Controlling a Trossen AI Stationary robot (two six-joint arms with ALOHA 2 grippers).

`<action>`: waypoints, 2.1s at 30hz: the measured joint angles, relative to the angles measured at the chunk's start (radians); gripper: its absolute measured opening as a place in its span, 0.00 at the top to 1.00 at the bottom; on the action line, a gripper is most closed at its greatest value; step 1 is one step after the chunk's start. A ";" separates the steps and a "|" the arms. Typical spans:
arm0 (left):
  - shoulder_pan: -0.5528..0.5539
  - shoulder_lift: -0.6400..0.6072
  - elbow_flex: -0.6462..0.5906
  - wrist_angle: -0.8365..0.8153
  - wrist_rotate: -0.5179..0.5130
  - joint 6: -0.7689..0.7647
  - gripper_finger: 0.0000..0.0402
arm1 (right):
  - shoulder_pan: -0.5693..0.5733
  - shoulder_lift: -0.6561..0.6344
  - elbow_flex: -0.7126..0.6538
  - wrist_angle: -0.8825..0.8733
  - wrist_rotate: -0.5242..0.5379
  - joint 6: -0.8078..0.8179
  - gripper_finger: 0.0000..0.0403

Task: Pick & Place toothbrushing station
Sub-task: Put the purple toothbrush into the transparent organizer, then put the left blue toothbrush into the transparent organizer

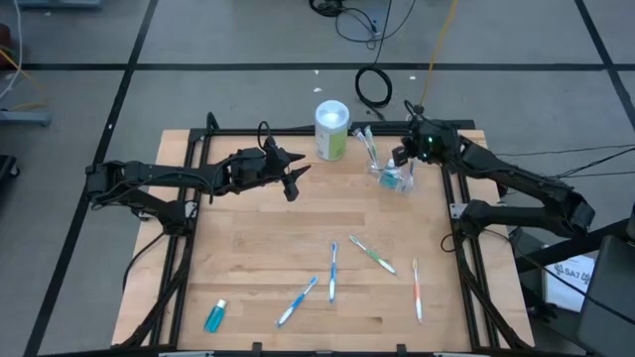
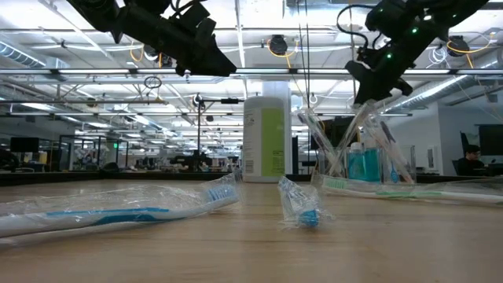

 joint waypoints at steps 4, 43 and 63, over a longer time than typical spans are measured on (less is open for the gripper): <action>0.000 0.000 0.000 0.000 0.000 -0.001 0.58 | 0.077 -0.066 -0.046 0.006 0.036 0.007 0.94; -0.197 0.000 0.000 -0.135 0.112 -0.240 0.58 | 0.360 -0.309 -0.224 0.458 0.184 -0.294 0.53; -0.634 0.165 0.303 -0.458 -0.159 -0.452 0.58 | 0.470 0.005 -0.223 1.149 -0.107 -0.386 0.56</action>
